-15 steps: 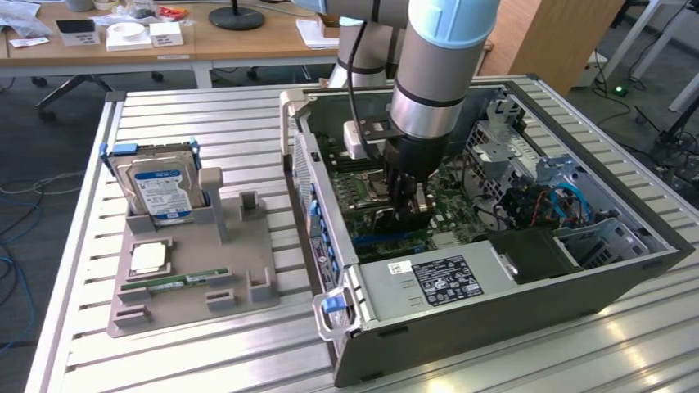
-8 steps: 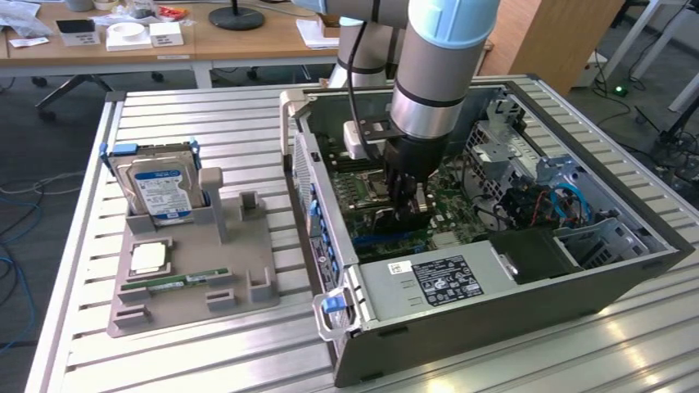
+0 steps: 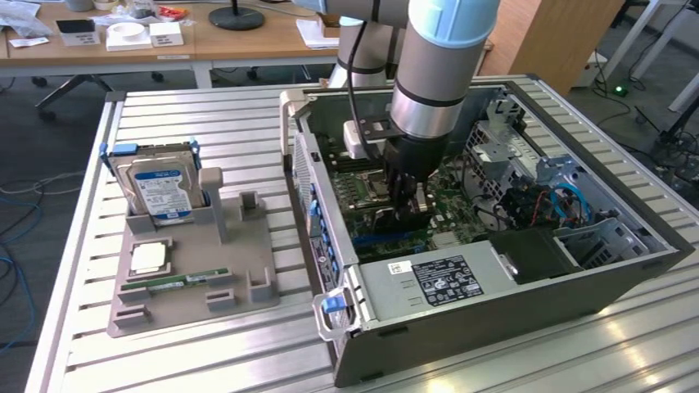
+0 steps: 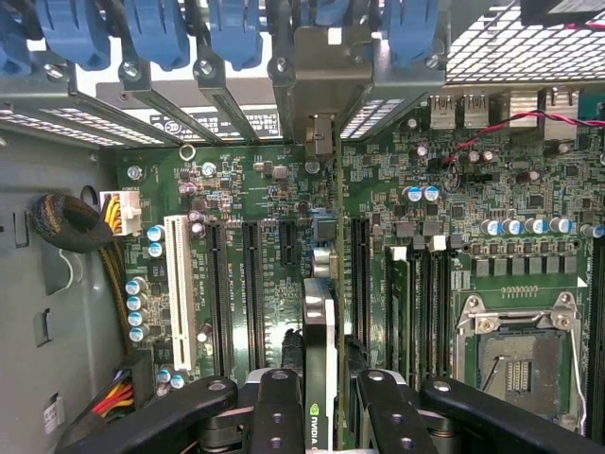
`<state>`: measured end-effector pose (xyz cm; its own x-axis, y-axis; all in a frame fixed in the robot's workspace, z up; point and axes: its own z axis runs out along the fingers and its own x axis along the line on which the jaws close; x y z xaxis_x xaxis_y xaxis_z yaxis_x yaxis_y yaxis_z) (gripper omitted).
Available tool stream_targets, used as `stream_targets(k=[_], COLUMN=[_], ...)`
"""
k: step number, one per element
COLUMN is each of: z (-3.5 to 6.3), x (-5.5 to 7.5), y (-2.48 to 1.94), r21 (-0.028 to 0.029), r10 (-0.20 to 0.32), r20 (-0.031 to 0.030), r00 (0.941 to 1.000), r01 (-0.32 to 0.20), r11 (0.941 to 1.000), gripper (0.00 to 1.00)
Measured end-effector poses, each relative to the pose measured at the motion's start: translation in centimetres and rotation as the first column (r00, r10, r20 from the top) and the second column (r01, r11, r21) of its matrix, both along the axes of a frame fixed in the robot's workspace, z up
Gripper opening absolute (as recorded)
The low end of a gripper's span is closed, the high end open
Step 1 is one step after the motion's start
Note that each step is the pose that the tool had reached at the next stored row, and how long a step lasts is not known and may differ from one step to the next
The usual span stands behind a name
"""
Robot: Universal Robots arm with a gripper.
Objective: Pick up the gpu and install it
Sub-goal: 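Insert the gpu into the slot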
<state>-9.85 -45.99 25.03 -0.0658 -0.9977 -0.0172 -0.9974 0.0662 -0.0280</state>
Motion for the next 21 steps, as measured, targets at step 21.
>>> stream_targets(k=[21], z=[-0.33], x=[-0.05], y=[0.00], r21=[0.0026], r10=[0.000], r20=[0.0009], r00=[1.0000], r01=[0.000], r11=[1.0000], gripper=[0.27])
